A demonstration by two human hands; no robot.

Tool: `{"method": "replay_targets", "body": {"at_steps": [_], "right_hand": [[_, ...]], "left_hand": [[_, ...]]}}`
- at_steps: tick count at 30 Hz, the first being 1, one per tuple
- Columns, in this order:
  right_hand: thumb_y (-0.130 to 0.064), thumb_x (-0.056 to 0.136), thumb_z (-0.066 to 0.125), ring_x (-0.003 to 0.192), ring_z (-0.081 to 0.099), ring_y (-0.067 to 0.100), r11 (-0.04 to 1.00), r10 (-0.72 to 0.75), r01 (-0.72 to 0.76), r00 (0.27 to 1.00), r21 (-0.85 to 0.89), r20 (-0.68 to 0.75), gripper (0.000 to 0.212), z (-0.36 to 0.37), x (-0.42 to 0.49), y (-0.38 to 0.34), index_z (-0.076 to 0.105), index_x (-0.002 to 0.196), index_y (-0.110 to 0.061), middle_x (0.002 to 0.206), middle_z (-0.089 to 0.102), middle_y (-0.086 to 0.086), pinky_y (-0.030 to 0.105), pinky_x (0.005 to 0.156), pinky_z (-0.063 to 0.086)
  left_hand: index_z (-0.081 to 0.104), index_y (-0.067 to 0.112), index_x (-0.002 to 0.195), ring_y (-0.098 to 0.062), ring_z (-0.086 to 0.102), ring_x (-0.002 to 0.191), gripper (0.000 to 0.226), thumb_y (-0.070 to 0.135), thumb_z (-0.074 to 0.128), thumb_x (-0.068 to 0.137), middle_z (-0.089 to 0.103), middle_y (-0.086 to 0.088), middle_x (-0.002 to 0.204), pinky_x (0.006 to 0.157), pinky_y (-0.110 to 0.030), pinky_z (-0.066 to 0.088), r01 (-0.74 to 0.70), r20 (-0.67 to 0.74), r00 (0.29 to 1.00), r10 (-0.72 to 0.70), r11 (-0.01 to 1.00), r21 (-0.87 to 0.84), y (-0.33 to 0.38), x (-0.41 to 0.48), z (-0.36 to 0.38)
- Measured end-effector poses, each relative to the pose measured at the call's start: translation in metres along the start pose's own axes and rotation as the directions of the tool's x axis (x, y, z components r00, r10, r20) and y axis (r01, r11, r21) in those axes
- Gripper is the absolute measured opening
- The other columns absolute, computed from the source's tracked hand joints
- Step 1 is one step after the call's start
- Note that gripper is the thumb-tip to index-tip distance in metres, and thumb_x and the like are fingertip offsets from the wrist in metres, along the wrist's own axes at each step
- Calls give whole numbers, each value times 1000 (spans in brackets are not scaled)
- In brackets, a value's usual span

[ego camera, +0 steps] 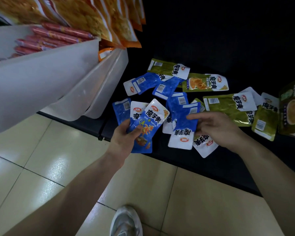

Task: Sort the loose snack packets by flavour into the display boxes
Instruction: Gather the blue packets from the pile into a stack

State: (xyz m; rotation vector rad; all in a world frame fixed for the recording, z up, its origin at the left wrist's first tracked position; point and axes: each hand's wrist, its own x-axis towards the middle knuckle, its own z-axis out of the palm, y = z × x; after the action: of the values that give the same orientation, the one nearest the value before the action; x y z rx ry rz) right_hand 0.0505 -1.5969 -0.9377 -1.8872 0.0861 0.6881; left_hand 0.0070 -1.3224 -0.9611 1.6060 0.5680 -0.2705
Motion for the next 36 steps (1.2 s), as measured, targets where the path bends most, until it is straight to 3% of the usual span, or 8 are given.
{"method": "replay_targets", "body": {"at_steps": [4,8,13,20,23,28,33,36], "right_hand": [[8,81,74,89,70,21,998,-57,57,997,-8,-58,42,5,-3,-3,74,106,-26,100,73,12,27,84,58],[-19,82,79,63,63,15,988,-140,150,970,37,-197,9,12,-2,-10,74,89,-16,71,70,10,26,64,51],[-36,97,61,48,57,15,980,-135,99,969,-175,-207,36,32,5,-10,62,80,-4,51,58,6,31,55,47],[-61,92,55,68,59,13,906,-37,-108,943,-410,-330,45,54,9,0,60,67,-24,65,59,-6,31,58,40],[-58,92,58,63,57,16,926,-94,-37,941,-376,-324,48,54,8,2,57,62,-21,59,56,-3,33,56,40],[-47,94,62,58,65,26,971,-168,105,940,-216,-296,48,57,5,7,57,61,-12,51,50,1,40,55,48],[-41,95,63,54,65,25,960,-247,177,900,-219,-358,47,69,5,8,49,57,-18,49,49,-2,39,50,46],[-40,96,63,57,66,27,972,-219,168,907,-167,-361,46,71,8,9,53,61,-11,56,56,4,44,52,51]], "left_hand": [[66,11,103,-22,73,86,9,10,65,94,75,-7,98,78,-40,57,26,-22,999,-27,999,-26,2,3,-2],[63,20,98,-15,73,79,8,14,67,94,74,2,93,62,-29,54,51,-21,998,-51,999,-15,2,3,1],[62,8,112,-27,71,92,19,6,65,93,73,-9,100,84,-45,56,66,25,998,-64,995,-81,6,-1,20],[62,16,113,-13,73,83,26,-2,58,95,76,6,90,63,-27,58,79,119,991,-58,980,-183,4,-9,38],[59,10,124,-22,72,93,33,-5,55,95,75,-3,104,66,-33,60,89,162,986,-51,968,-236,5,-10,38],[56,5,133,-40,65,114,60,7,60,74,67,-21,124,98,-57,51,165,203,974,-104,937,-307,9,-6,41],[57,21,129,-29,71,105,58,34,75,75,73,-7,118,87,-50,58,111,148,986,-75,962,-248,8,-6,50],[58,20,123,-21,74,98,36,26,73,91,76,1,108,77,-39,61,36,129,992,-14,985,-167,3,-6,53]]}}
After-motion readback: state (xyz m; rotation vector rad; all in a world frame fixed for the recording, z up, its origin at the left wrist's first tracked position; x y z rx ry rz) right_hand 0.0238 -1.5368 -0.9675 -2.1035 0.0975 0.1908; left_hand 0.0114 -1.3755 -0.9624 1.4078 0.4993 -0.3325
